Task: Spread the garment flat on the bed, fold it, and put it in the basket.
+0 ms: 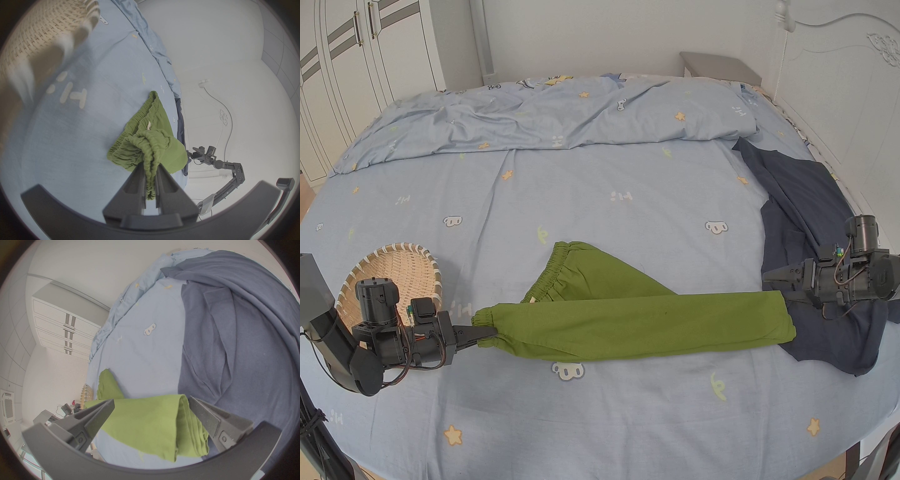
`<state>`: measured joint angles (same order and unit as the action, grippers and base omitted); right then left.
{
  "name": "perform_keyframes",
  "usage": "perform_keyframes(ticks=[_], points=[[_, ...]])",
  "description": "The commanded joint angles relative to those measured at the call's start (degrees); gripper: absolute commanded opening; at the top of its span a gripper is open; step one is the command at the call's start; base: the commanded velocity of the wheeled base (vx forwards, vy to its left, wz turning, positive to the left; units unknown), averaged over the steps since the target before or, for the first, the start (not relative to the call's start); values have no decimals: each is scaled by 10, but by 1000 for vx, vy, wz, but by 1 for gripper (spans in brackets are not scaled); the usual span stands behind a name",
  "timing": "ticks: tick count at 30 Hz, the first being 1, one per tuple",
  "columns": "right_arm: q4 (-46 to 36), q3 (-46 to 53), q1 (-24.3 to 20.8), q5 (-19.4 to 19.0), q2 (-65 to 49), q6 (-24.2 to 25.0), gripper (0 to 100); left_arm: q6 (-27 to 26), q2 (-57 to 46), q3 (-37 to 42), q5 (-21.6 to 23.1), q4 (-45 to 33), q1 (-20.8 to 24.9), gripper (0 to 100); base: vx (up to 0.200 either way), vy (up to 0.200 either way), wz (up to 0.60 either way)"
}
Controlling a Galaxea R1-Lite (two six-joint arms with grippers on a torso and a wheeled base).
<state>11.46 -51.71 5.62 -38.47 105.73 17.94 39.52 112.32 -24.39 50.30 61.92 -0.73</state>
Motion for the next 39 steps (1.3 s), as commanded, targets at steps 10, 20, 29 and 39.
perform_keyframes(ticks=[10, 20, 29, 39], points=[[-111, 72, 62, -91, -112, -35, 100, 4, -10, -2, 1, 0, 0, 0, 0, 0, 0], [-117, 96, 49, -115, -22, -128, 100, 5, -9, -4, 1, 0, 0, 0, 0, 0, 0], [-112, 81, 49, -130, -1, -137, 100, 5, -9, -3, 1, 0, 1, 0, 0, 0, 0], [-108, 59, 41, -162, 16, -130, 100, 5, -8, -4, 1, 0, 0, 0, 0, 0, 0]])
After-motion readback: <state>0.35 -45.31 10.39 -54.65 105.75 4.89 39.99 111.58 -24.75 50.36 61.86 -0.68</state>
